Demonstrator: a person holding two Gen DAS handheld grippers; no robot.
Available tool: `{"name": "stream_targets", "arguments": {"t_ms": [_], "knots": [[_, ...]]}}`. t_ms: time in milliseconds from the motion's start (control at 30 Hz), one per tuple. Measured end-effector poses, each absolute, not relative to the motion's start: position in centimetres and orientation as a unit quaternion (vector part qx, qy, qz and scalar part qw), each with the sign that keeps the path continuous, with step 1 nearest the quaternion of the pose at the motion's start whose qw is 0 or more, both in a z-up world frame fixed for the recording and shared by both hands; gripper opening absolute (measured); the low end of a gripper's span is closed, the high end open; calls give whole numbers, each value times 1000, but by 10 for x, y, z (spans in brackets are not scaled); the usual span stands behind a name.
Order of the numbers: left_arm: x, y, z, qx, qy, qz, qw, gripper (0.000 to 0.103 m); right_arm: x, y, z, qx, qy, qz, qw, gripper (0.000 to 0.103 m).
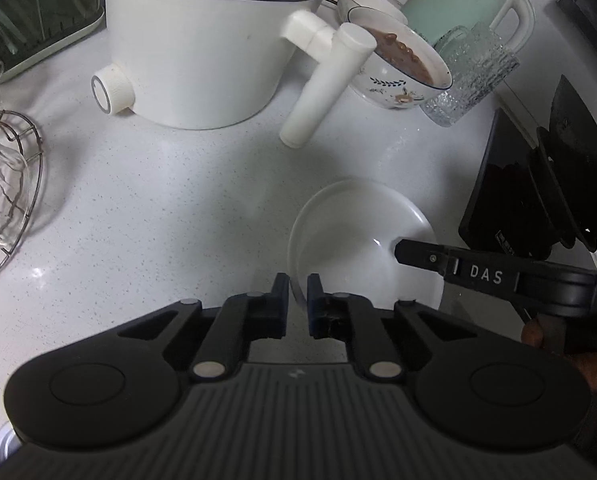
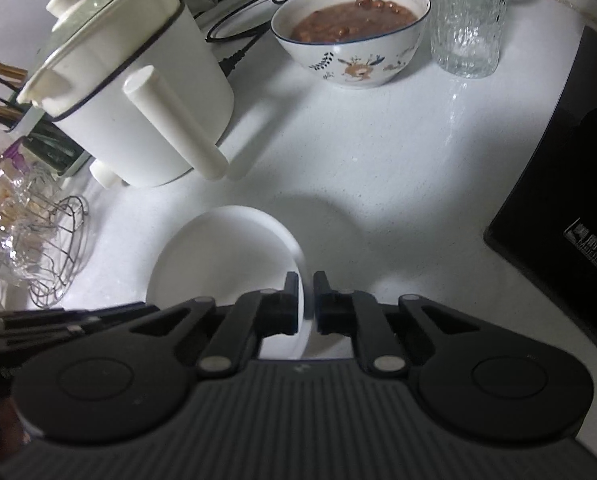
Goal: Organize plates and bowls
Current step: 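Close both grippers on the white bowl rim, then carry the white bowl with both grippers over the light blue bowls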
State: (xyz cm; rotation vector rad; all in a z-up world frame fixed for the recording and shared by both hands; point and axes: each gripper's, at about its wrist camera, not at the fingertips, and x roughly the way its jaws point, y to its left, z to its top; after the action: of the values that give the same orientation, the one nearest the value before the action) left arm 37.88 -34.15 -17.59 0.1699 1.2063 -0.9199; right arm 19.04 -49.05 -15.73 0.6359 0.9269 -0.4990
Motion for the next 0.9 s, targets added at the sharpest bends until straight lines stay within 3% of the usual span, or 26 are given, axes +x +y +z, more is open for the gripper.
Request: {"name": "stream_targets", "arguments": {"t_ms": [333, 900], "knots": [[375, -321, -163, 34, 561, -405, 721, 11, 186, -479, -141, 284, 431, -224, 826, 10], [346, -253, -75, 12, 539, -373, 755, 11, 171, -432, -67, 287, 409, -169, 850, 10]]}}
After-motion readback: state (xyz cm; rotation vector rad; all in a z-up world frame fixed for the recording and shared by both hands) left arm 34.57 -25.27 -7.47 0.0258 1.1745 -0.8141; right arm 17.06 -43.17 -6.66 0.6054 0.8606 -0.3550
